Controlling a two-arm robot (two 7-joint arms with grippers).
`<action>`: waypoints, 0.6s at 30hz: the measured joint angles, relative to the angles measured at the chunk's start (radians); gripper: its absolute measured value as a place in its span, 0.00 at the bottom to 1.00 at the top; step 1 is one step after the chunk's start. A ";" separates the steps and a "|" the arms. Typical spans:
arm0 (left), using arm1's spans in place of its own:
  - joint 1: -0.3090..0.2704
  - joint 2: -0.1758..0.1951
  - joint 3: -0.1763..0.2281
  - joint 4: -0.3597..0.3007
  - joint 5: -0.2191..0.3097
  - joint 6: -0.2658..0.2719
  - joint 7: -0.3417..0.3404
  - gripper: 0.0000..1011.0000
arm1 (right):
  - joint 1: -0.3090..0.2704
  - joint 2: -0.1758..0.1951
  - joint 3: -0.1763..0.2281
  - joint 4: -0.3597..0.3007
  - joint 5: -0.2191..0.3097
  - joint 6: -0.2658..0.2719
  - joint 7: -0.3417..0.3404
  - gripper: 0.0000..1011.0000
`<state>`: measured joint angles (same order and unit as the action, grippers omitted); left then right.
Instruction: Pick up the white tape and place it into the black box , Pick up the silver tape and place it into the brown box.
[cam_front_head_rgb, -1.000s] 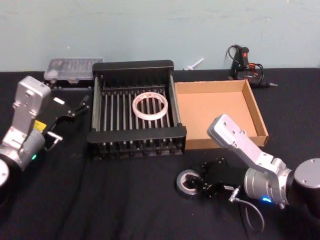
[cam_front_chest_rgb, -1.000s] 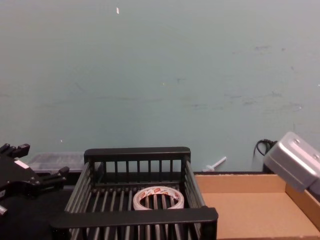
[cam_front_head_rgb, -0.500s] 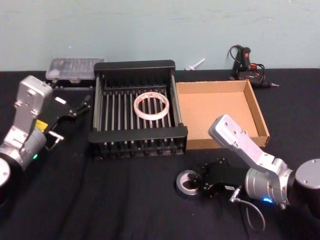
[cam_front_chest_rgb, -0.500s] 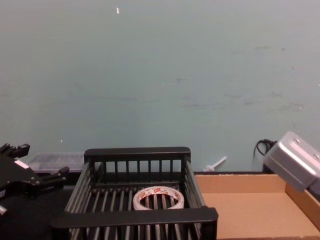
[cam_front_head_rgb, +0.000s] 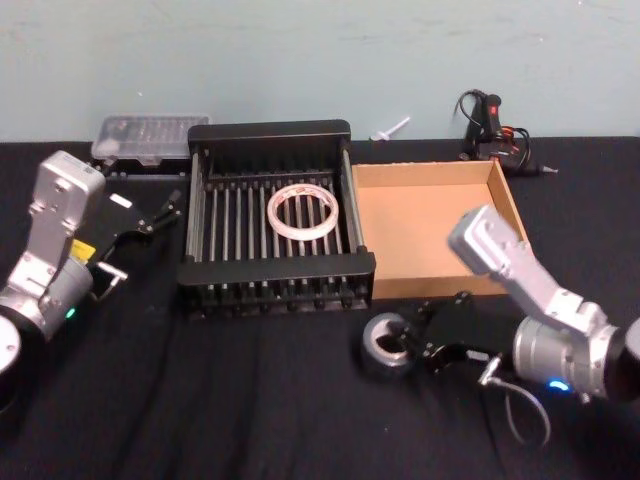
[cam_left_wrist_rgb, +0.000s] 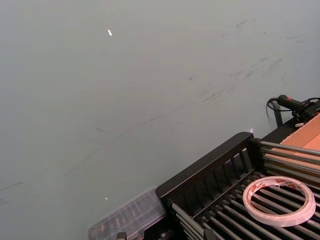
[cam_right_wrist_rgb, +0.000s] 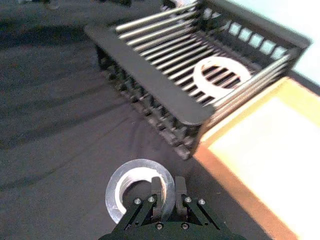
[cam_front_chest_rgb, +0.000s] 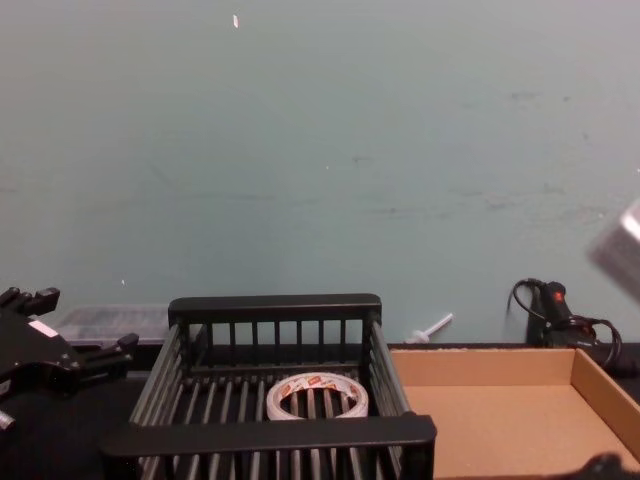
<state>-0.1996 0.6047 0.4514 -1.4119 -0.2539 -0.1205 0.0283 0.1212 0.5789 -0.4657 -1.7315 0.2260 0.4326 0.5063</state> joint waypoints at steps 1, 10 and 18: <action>0.000 0.000 0.000 0.000 0.000 0.000 0.000 0.99 | -0.002 0.002 0.006 -0.003 0.003 -0.003 -0.003 0.16; 0.000 0.000 0.000 0.000 0.000 0.000 0.000 0.99 | -0.018 0.019 0.084 -0.021 0.044 -0.028 -0.055 0.16; 0.000 0.000 0.000 0.000 0.000 0.000 0.000 0.99 | 0.007 -0.005 0.129 0.008 0.062 -0.021 -0.104 0.16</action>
<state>-0.1995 0.6047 0.4514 -1.4120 -0.2539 -0.1206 0.0283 0.1284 0.5741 -0.3363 -1.7238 0.2885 0.4115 0.4024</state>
